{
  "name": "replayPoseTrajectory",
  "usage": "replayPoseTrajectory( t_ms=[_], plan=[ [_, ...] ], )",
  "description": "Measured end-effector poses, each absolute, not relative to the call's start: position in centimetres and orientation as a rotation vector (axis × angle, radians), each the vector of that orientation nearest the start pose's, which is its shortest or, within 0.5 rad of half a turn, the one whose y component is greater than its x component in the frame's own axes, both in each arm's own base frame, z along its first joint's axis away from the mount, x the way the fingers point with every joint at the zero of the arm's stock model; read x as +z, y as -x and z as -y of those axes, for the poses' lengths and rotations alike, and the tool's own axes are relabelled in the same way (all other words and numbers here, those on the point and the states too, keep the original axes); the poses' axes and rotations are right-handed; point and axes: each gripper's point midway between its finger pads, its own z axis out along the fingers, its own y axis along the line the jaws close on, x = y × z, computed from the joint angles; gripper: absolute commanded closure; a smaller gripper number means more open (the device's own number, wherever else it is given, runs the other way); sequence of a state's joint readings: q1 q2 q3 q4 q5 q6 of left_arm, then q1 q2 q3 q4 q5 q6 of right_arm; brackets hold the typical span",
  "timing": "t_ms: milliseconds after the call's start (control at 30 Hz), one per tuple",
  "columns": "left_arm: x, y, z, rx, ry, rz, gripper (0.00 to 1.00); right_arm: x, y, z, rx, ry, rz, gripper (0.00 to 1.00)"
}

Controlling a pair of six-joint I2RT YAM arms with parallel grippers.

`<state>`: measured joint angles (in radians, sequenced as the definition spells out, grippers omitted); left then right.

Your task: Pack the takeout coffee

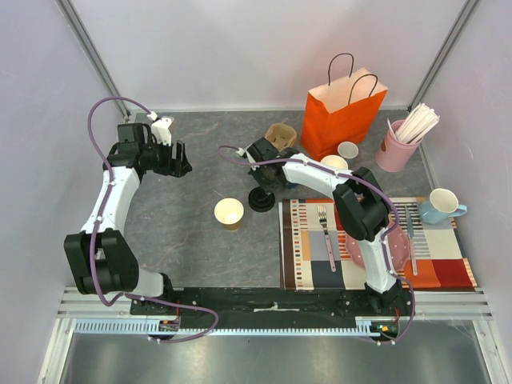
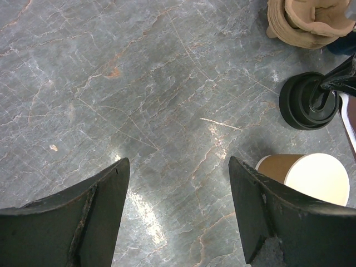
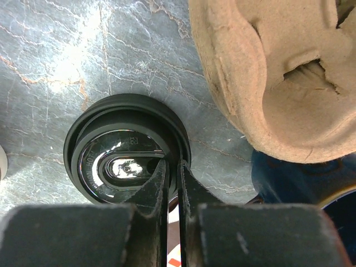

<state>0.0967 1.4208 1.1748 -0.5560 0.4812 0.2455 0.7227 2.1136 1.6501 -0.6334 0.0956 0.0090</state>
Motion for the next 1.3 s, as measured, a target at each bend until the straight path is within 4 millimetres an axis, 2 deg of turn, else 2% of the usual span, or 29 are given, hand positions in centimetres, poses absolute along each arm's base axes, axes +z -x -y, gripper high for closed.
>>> replayPoseTrajectory(
  t_ms=[167, 333, 400, 433, 533, 833, 933, 1100, 1167, 1300],
  plan=[
    [17.6, -37.1, 3.7, -0.396, -0.395, -2.261, 0.22, 4.5, -37.1, -30.4, 0.103, 0.897, -2.505, 0.77],
    [17.4, -37.1, 3.7, -0.400, -0.393, -2.270, 0.22, 4.6, -37.2, -30.2, 0.090, 0.898, -2.501, 0.75],
    [17.3, -37.0, 3.7, -0.402, -0.392, -2.276, 0.22, 4.6, -37.2, -30.1, 0.084, 0.905, -2.498, 0.78],
    [17.2, -37.0, 3.7, -0.403, -0.392, -2.278, 0.22, 4.6, -37.2, -30.1, 0.080, 0.907, -2.496, 0.86],
    [17.2, -36.9, 3.7, -0.403, -0.392, -2.279, 0.22, 4.7, -37.3, -30.0, 0.071, 0.916, -2.492, 0.95],
    [17.2, -36.9, 3.7, -0.405, -0.392, -2.279, 0.22, 5.3, -37.5, -29.9, 0.062, 0.913, -2.478, 1.00],
    [17.2, -36.9, 3.7, -0.405, -0.392, -2.279, 0.22, 6.4, -37.2, -30.2, 0.097, 0.917, -2.464, 1.00],
    [17.2, -36.9, 3.7, -0.406, -0.393, -2.279, 0.22, 9.6, -36.5, -31.6, 0.234, 0.938, -2.407, 1.00],
    [17.2, -36.9, 3.8, -0.410, -0.394, -2.278, 0.25, 10.6, -36.9, -31.5, 0.215, 0.921, -2.387, 1.00],
    [17.3, -36.7, 4.2, -0.438, -0.404, -2.273, 0.35, 11.1, -37.2, -31.9, 0.258, 0.904, -2.375, 1.00]
  ],
)
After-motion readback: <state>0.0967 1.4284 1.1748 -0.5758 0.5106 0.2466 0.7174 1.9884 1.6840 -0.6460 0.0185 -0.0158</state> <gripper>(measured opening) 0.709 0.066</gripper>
